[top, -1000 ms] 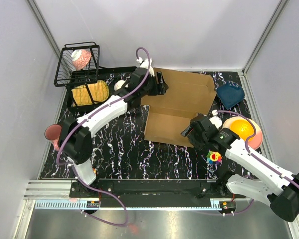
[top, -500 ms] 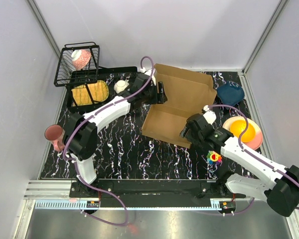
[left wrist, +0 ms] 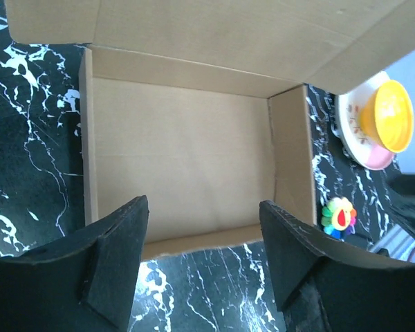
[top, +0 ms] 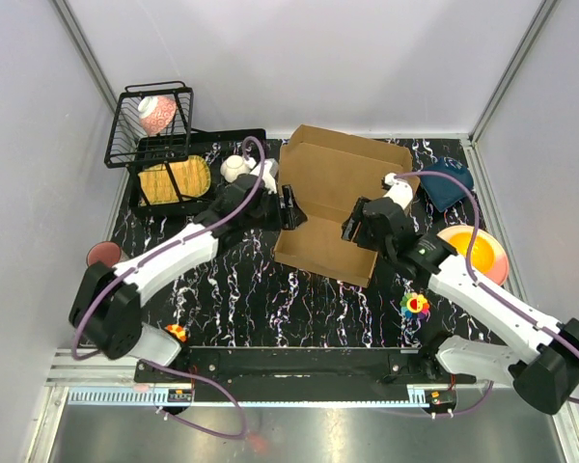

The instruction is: Fold the paper box

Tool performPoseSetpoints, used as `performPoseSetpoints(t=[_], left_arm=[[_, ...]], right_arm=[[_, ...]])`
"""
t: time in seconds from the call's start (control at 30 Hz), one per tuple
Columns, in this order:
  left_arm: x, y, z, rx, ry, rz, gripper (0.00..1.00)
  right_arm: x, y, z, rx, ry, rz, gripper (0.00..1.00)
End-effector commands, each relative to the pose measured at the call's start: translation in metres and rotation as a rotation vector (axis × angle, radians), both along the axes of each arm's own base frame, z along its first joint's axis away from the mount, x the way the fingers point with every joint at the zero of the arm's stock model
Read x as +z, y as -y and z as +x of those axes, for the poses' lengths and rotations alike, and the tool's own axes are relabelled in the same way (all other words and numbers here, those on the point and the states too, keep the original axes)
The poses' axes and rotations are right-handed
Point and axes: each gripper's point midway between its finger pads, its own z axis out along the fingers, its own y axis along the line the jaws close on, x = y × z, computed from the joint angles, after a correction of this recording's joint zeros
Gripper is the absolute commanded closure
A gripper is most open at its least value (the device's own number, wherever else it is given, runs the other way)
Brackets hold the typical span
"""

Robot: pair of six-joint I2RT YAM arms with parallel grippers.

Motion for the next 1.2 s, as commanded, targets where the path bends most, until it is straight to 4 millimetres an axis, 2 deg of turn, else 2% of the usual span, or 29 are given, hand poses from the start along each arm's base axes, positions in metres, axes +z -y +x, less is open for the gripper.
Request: performPoseSetpoints(t=[0.0, 0.03, 0.07, 0.1, 0.13, 0.17, 0.2, 0.23, 0.3, 0.33, 0.4, 0.43, 0.5, 0.53, 0.6, 0.67, 0.77, 0.83, 1.03, 1.17], left_arm=[[0.048, -0.004, -0.02, -0.002, 0.127, -0.094, 0.32], [0.07, -0.017, -0.025, 0.039, 0.187, -0.113, 0.32], [0.06, -0.027, -0.033, 0.063, 0.181, -0.092, 0.32], [0.063, -0.036, -0.037, 0.087, 0.192, -0.091, 0.32], [0.075, -0.059, -0.037, 0.191, 0.236, -0.088, 0.32], [0.059, -0.074, -0.043, 0.235, 0.2, -0.038, 0.31], [0.053, -0.086, -0.046, 0.278, 0.19, -0.01, 0.31], [0.042, -0.113, -0.052, 0.387, 0.161, 0.054, 0.3], [0.023, -0.143, -0.06, 0.495, 0.117, 0.139, 0.27], [0.011, -0.17, -0.068, 0.594, 0.087, 0.216, 0.27], [0.003, -0.197, -0.075, 0.684, 0.063, 0.287, 0.25], [-0.004, -0.217, -0.085, 0.757, 0.033, 0.342, 0.24], [-0.004, -0.234, -0.092, 0.827, -0.008, 0.375, 0.23], [-0.012, -0.246, -0.104, 0.875, -0.061, 0.412, 0.24], [-0.018, -0.256, -0.115, 0.935, -0.115, 0.418, 0.24], [-0.03, -0.269, -0.137, 1.046, -0.201, 0.416, 0.25], [-0.046, -0.276, -0.161, 1.122, -0.319, 0.441, 0.26], [-0.056, -0.274, -0.174, 1.112, -0.396, 0.476, 0.26], [-0.086, -0.256, -0.191, 0.978, -0.512, 0.482, 0.26], [-0.088, -0.25, -0.202, 0.932, -0.51, 0.493, 0.27]], right_arm=[[0.019, -0.008, 0.015, 0.049, 0.066, -0.061, 0.35], [0.018, -0.01, 0.015, 0.06, 0.064, -0.064, 0.34], [0.019, -0.011, 0.015, 0.068, 0.066, -0.063, 0.35], [0.019, -0.013, 0.015, 0.089, 0.076, -0.07, 0.35], [0.017, -0.016, 0.014, 0.107, 0.071, -0.07, 0.35], [0.014, -0.017, 0.015, 0.114, 0.069, -0.07, 0.35], [0.01, -0.02, 0.015, 0.126, 0.064, -0.076, 0.35], [0.006, -0.022, 0.015, 0.138, 0.056, -0.077, 0.35], [-0.003, -0.026, 0.016, 0.151, 0.033, -0.094, 0.35], [-0.006, -0.027, 0.016, 0.16, 0.026, -0.095, 0.35], [-0.012, -0.029, 0.017, 0.175, 0.013, -0.107, 0.35], [-0.012, -0.03, 0.017, 0.182, 0.014, -0.11, 0.35], [-0.013, -0.03, 0.016, 0.196, 0.014, -0.122, 0.35], [-0.012, -0.03, 0.015, 0.198, 0.018, -0.126, 0.35], [-0.01, -0.028, 0.013, 0.206, 0.029, -0.129, 0.35], [-0.008, -0.027, 0.011, 0.217, 0.038, -0.13, 0.35], [-0.01, -0.026, 0.009, 0.229, 0.036, -0.14, 0.35], [-0.014, -0.027, 0.007, 0.243, 0.028, -0.14, 0.35], [-0.019, -0.029, 0.001, 0.28, 0.013, -0.139, 0.34], [-0.025, -0.023, -0.006, 0.285, -0.025, -0.173, 0.34]])
